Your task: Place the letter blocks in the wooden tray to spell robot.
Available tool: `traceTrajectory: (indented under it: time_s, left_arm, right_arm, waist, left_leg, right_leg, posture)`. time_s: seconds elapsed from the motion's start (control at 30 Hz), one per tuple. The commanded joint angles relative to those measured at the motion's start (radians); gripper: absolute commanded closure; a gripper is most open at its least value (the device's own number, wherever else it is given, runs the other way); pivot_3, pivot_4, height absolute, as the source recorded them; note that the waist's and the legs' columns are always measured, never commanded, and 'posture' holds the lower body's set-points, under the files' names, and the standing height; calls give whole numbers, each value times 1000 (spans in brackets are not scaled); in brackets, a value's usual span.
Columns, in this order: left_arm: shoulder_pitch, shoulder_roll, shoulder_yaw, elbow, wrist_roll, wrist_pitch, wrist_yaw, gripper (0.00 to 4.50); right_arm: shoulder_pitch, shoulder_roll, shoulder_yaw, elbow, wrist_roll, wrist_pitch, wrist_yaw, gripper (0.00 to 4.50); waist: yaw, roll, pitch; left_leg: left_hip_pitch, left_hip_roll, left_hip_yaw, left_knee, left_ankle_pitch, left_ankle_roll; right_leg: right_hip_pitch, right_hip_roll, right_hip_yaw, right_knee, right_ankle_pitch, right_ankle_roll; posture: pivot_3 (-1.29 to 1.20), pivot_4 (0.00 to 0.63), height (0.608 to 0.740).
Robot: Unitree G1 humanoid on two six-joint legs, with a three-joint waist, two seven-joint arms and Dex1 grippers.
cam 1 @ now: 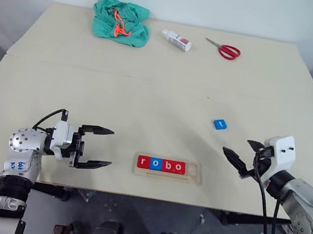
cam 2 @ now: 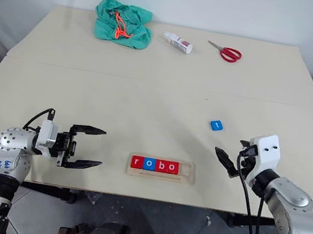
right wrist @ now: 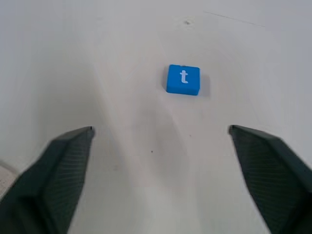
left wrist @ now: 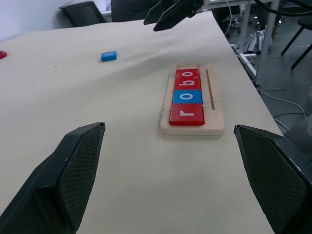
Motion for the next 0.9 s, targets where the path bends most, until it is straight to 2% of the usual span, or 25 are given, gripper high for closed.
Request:
traceTrajectory:
  time_s: [0.03,0.33,0.47,0.67,0.9]
  left_arm:
    - [-9,11,7,-2,-8,-6,-17,0]
    - [36,34,26,-55,-32,22,-23,0]
    - [85,64,60,-108,-68,56,-28,0]
    - [141,92,107,-156,-118,63,-46,0]
    - [195,89,129,-211,-143,71,-30,0]
  right_arm:
    - [6,5,-26,-52,24,-3,-25,21]
    - [-116,-1,39,48,21,85,-72,21]
    - [-256,0,103,201,-16,71,-69,21]
    - [-447,29,203,486,-105,-50,-45,21]
    - [-558,55,252,747,-175,-201,-6,21]
  waist:
    - [0,0,0]
    - [-2,0,0]
    - [-4,0,0]
    - [-7,0,0]
    - [-6,0,0]
  left_leg:
    - [0,0,0,0,0,0]
    - [0,0,0,0,0,0]
    - [0,0,0,0,0,0]
    - [0,0,0,0,0,0]
    - [0,0,-1,0,0,0]
  right_leg:
    - [0,0,0,0,0,0]
    - [-1,0,0,1,0,0]
    - [-1,0,1,1,0,0]
    - [-3,0,1,2,0,0]
    - [-3,-1,0,6,0,0]
  posture:
    - [0,150,740]
    - [0,150,740]
    - [0,150,740]
    - [0,150,740]
    - [0,150,740]
